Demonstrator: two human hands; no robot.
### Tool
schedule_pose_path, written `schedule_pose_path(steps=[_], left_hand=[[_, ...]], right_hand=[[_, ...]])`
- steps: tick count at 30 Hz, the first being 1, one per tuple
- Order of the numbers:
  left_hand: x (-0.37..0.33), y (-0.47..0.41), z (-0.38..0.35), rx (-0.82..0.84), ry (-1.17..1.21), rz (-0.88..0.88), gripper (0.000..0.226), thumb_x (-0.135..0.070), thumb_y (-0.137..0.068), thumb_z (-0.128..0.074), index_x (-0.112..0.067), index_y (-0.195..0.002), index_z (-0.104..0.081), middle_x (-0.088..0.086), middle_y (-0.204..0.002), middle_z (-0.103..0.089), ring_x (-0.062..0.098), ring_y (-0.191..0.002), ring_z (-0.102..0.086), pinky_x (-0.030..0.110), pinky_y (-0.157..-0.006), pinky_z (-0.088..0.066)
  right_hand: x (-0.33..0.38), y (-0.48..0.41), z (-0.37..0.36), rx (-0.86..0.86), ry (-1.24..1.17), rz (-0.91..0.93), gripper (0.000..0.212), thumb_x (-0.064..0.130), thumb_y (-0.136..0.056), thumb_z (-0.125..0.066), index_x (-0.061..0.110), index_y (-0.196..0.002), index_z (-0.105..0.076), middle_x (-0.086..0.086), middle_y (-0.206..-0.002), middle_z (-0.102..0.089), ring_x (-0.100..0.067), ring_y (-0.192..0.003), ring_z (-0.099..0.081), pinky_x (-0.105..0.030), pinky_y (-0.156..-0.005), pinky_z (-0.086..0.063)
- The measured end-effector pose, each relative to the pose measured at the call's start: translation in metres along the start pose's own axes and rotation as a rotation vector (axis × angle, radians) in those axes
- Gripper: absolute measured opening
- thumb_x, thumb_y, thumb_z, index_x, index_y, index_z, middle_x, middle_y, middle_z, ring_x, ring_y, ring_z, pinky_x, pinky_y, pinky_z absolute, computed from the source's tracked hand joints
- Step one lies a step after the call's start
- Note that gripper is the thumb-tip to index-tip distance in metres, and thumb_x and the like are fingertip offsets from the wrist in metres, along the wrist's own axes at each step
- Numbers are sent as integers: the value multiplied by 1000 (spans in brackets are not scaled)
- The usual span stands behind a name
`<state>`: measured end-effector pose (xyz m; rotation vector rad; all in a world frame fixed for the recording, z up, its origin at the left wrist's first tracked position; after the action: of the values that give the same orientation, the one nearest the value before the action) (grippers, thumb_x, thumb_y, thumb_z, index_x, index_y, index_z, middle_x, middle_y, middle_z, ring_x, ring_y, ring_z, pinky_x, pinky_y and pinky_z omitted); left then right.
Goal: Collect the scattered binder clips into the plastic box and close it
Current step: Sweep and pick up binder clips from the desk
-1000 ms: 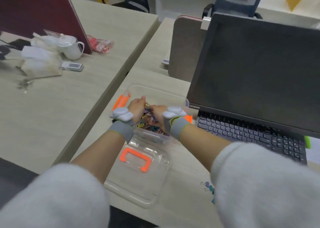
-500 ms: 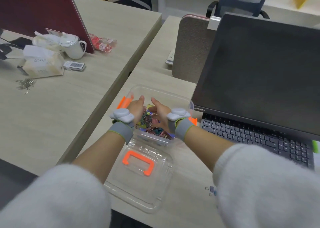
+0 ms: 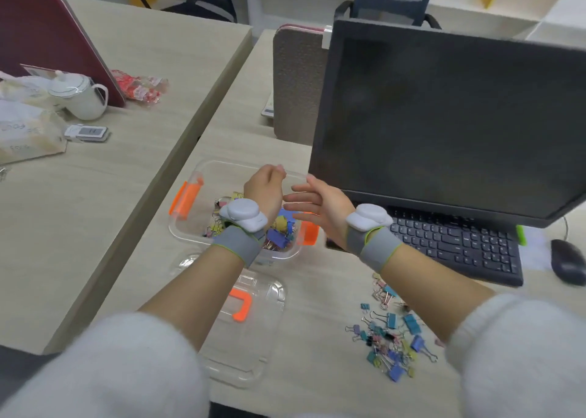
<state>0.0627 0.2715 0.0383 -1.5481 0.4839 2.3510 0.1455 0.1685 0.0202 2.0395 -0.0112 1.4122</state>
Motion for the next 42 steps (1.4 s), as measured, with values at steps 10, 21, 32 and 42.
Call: schedule_pose_path(steps=[10, 21, 32, 42], left_hand=[[-39, 76, -130, 312, -168, -233, 23, -17, -94, -44, -6, -84, -61, 12, -81, -63, 25, -78, -53, 31, -75, -39], [4, 149, -246, 662, -402, -210, 24, -20, -97, -42, -4, -101, -59, 12, -108, -59, 25, -96, -53, 32, -82, -42], [16, 176, -302, 691, -677, -415, 37, -32, -94, -47, -14, -126, -48, 5, -137, -44, 27, -125, -38, 35, -99, -37], [18, 199, -356, 848, -855, -646, 56, -32, -96, -43, -16, -145, -24, 0, -157, -18, 22, -142, -18, 37, -114, -23]], right_hand=[[-50, 66, 164, -328, 85, -34, 33, 28, -99, -39, 3, -111, -57, -12, -94, -65, -25, -82, -61, -29, -71, -49], [-107, 161, 317, -793, 436, -12, 12, 27, -92, -50, 23, -90, -62, -1, -100, -63, -20, -88, -54, -27, -79, -37], [-149, 203, 377, -855, 1005, -143, 57, 38, -96, -42, 15, -146, -25, -10, -154, -25, -30, -137, -28, -36, -112, -23], [-152, 188, 353, -702, 1368, 112, 101, 66, -71, -61, 8, -146, -26, -12, -136, -46, -32, -114, -49, -40, -94, -44]])
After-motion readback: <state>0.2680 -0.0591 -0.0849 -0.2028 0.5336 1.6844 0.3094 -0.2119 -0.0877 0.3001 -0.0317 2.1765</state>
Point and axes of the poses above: each hand's wrist, its own y-axis away from the middle knuckle, its own z-axis out of the back of the hand, x = y × z, the point moved 10 cm from there along -y, towards the middle knuckle
